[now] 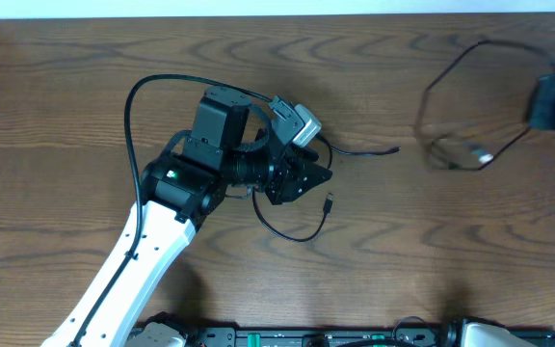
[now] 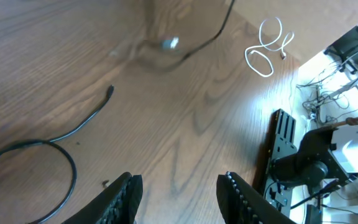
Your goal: Untangle cables
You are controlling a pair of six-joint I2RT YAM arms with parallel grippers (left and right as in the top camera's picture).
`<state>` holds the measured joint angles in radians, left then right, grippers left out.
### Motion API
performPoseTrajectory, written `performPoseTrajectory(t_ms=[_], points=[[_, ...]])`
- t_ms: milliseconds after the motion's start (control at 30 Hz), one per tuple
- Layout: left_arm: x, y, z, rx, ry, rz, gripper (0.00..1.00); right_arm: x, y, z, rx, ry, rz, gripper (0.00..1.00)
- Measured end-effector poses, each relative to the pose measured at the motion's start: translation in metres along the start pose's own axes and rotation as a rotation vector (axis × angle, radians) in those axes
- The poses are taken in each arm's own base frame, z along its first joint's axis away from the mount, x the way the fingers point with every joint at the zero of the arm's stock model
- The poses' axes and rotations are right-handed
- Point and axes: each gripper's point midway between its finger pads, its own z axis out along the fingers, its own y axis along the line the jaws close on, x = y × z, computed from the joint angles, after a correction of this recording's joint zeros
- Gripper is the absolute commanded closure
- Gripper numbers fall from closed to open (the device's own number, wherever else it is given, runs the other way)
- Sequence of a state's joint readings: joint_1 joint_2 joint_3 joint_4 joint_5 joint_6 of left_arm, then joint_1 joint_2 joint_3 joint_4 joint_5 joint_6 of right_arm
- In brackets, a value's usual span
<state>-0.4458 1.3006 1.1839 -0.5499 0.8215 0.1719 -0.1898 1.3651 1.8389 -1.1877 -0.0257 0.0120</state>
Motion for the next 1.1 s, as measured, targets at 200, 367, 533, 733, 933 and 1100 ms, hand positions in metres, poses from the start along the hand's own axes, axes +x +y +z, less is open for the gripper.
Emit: performPoseTrajectory(t_ms=[200,367,533,733,933,1100], points=[[0.006,0.008,0.006,-0.014,0.027,-0.018,0.63,-0.028,-0.017,-0.029,0.024,-0.117,0.041,0.99],[0.014,0.012,0.010,-0.014,0.056,-0.039,0.63,-0.028,-0.016,-0.027,0.004,-0.111,0.044,0.99],[0.014,0.012,0.010,-0.013,0.056,-0.038,0.64,-0.026,-0.018,-0.006,-0.004,-0.066,0.053,0.99],[0.014,0.012,0.010,-0.013,0.059,-0.041,0.68,-0.017,-0.040,0.063,0.021,0.064,0.093,0.99],[0.016,0.012,0.011,-0.013,0.064,-0.046,0.70,-0.005,-0.085,0.147,0.074,0.146,0.157,0.99],[0.033,0.015,0.016,-0.009,0.096,-0.077,0.71,0.005,-0.158,0.162,0.184,0.141,0.254,0.99]])
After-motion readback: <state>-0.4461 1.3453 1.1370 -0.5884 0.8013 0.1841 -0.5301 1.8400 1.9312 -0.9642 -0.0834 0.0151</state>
